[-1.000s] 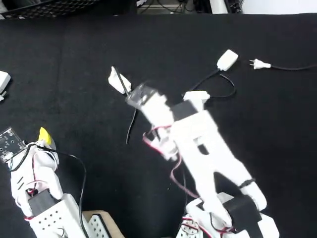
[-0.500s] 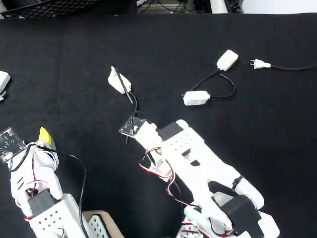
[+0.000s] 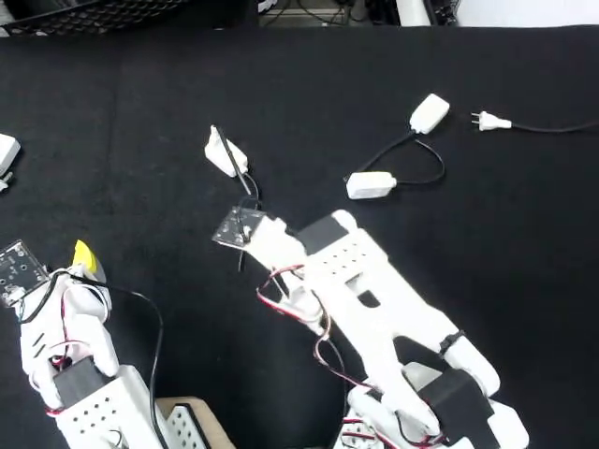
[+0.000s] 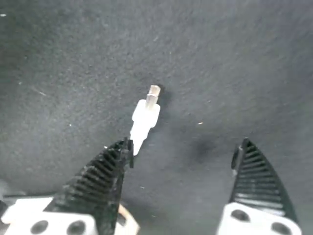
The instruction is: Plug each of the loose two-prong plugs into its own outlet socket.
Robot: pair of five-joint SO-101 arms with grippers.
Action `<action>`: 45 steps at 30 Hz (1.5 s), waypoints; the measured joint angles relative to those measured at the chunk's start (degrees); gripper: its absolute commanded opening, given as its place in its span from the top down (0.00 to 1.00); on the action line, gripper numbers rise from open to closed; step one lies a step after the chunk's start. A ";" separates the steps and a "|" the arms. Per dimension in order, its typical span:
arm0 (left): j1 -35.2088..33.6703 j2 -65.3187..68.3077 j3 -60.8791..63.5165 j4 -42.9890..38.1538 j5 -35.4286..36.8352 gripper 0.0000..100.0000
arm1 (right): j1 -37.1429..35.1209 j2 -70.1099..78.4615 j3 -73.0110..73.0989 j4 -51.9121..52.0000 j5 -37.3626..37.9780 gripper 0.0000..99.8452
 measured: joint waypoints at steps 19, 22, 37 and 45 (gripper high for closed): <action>0.00 0.00 0.00 0.00 0.00 0.78 | 26.37 10.99 -10.11 -19.60 28.75 0.68; 0.00 0.00 0.00 0.00 0.00 0.78 | 28.57 17.76 -14.51 -23.03 30.59 0.68; 0.00 0.00 0.00 0.00 0.00 0.78 | 32.00 49.58 -46.24 -19.69 34.73 0.73; 0.00 0.00 0.00 0.00 0.00 0.78 | 32.00 59.69 -61.98 -6.86 35.52 0.94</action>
